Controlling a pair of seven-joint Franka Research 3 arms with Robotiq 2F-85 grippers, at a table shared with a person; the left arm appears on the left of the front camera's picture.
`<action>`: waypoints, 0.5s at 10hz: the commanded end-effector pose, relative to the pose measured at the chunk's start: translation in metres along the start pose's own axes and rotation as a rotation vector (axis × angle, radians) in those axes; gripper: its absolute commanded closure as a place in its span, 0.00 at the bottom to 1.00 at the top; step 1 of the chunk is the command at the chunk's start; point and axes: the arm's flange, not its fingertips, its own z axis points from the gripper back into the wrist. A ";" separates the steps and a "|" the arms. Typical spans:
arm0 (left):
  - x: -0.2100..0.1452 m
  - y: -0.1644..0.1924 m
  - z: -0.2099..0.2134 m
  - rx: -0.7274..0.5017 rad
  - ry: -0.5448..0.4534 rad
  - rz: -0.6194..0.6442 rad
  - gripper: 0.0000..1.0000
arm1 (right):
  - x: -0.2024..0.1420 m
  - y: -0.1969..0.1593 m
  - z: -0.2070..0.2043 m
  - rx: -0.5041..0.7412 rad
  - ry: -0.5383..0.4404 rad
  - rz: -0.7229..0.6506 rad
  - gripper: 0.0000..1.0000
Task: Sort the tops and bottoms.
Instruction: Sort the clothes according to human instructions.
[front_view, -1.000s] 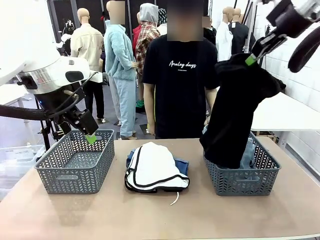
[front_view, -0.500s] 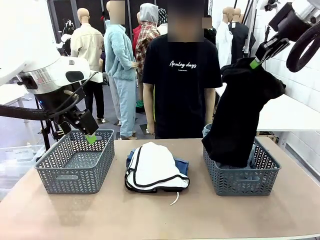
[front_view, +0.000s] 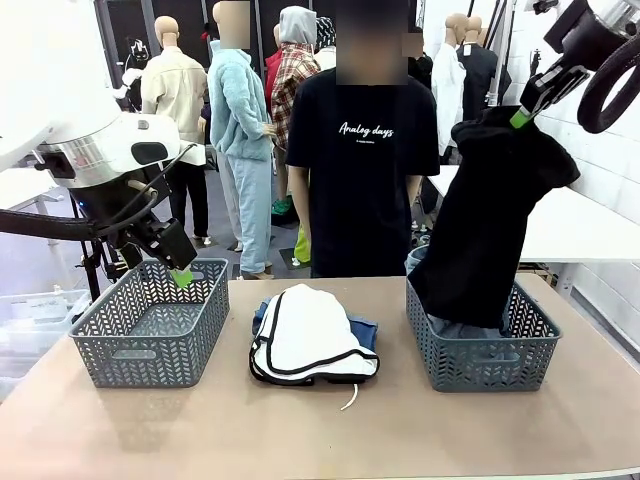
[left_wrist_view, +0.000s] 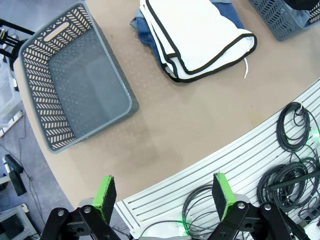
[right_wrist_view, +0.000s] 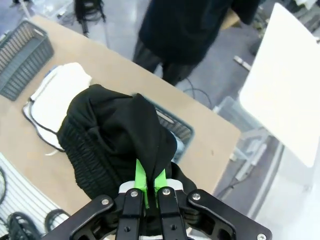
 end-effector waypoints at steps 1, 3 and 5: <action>-0.002 0.001 0.000 0.005 -0.001 0.012 0.00 | 0.006 -0.002 0.003 -0.091 0.056 -0.022 1.00; -0.002 0.001 0.000 0.005 -0.001 0.012 0.00 | 0.006 0.001 -0.002 -0.056 0.066 -0.010 1.00; -0.002 0.001 0.000 0.005 -0.001 0.012 0.00 | -0.002 0.008 -0.061 -0.032 0.175 -0.022 1.00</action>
